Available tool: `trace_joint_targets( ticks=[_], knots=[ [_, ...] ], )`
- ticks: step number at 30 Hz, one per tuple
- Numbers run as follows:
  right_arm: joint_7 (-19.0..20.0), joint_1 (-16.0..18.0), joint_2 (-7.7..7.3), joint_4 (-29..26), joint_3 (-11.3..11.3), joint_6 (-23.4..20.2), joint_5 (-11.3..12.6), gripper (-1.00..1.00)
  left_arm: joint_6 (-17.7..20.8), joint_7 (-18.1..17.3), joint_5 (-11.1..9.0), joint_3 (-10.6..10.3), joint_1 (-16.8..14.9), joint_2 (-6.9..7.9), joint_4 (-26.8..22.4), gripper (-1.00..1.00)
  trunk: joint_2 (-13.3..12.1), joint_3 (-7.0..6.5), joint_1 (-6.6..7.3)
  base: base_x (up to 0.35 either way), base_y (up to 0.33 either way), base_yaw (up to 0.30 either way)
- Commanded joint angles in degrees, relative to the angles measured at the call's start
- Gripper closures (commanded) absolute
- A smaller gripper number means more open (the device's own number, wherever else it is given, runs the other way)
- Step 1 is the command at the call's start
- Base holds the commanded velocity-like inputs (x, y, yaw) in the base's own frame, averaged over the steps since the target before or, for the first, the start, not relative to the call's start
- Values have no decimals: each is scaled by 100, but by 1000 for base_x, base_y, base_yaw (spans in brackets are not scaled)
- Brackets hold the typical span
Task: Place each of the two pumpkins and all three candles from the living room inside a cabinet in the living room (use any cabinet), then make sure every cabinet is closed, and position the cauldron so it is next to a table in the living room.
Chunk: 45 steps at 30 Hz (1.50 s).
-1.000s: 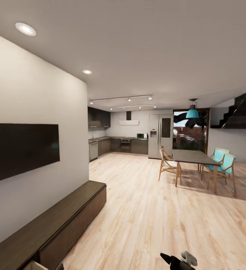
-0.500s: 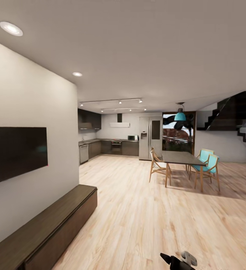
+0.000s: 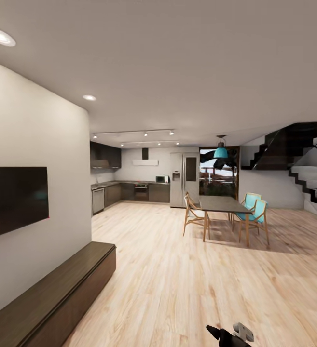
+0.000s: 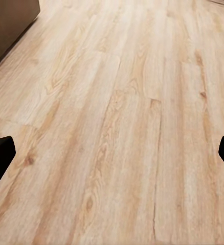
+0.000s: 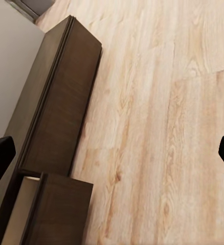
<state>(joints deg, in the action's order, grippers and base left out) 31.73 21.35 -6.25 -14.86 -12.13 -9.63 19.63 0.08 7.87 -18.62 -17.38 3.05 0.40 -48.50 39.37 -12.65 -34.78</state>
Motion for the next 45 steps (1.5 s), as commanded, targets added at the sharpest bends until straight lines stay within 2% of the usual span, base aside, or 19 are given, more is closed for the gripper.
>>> trace_joint_targets(
  ticks=[1,20,29,45],
  knots=[
    [17,0,1,-3,-19,-57,52,-100,1,40,-45,-20,3,4,-10,-100,-41,-23,21,0,0,-124],
    [30,0,-8,-8,-26,-65,58,-100,1,39,-45,-20,3,4,-10,-100,-803,-387,438,0,0,-38],
    [87,0,-8,-8,-27,-65,58,-100,1,38,-60,-25,3,6,-17,-100,-803,-409,438,0,0,-50],
    [96,0,-11,-8,-27,-65,58,-100,1,37,-72,-29,3,8,-37,-100,-803,-522,438,5,0,-203]
  ],
)
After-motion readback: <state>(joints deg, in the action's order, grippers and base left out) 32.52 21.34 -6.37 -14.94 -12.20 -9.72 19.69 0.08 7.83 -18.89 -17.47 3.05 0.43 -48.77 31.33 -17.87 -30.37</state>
